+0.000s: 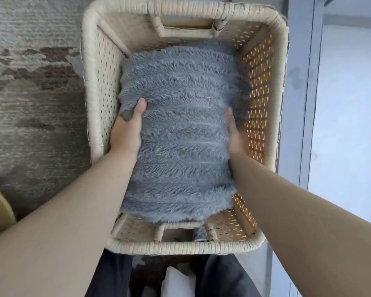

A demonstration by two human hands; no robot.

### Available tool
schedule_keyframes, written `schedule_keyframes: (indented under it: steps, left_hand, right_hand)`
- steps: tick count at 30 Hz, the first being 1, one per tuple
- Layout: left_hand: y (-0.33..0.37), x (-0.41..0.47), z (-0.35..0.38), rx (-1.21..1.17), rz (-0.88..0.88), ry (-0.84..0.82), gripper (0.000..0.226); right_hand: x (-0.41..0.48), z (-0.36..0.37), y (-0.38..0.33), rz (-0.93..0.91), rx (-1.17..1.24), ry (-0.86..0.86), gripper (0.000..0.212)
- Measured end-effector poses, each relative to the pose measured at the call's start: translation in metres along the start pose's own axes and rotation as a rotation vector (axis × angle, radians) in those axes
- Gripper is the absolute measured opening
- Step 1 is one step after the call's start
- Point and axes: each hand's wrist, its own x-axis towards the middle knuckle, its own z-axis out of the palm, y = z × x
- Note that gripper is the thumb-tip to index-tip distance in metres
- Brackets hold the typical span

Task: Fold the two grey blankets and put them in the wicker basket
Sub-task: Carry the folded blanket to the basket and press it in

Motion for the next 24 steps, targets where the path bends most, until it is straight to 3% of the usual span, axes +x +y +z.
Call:
schedule_keyframes:
  steps: [3,5,7,9,10,12,15,18,24]
  left_hand:
    - [0.006,-0.019,-0.01,0.299,0.058,0.126,0.064]
    - [0.012,-0.041,-0.017,0.423,0.258,0.126,0.06]
    - [0.015,-0.062,-0.022,0.551,0.479,-0.037,0.069]
    - [0.017,-0.072,-0.025,0.734,0.532,-0.3,0.091]
    - [0.017,-0.07,-0.027,0.841,0.511,-0.412,0.107]
    - [0.017,-0.058,-0.032,1.05,0.441,-0.557,0.136]
    - [0.011,-0.036,-0.03,1.221,0.338,-0.657,0.152]
    - [0.002,-0.022,-0.011,1.318,0.277,-0.626,0.156]
    - [-0.029,0.005,0.03,1.451,0.223,-0.412,0.163]
  right_hand:
    - [-0.016,0.002,-0.001,-0.019,-0.038,0.027,0.091]
    - [-0.035,-0.003,-0.002,-0.179,-0.148,0.129,0.078]
    - [-0.059,-0.01,-0.003,-0.49,-0.308,0.174,0.076]
    - [-0.075,-0.011,-0.003,-0.756,-0.543,-0.016,0.097]
    - [-0.077,-0.012,-0.003,-0.785,-0.7,-0.135,0.11]
    - [-0.07,-0.018,-0.005,-0.684,-1.038,-0.313,0.134]
    - [-0.048,-0.025,-0.007,-0.571,-1.359,-0.401,0.148]
    - [-0.033,-0.013,-0.001,-0.552,-1.412,-0.389,0.151]
    - [0.008,0.019,0.023,-0.514,-1.513,-0.232,0.149]
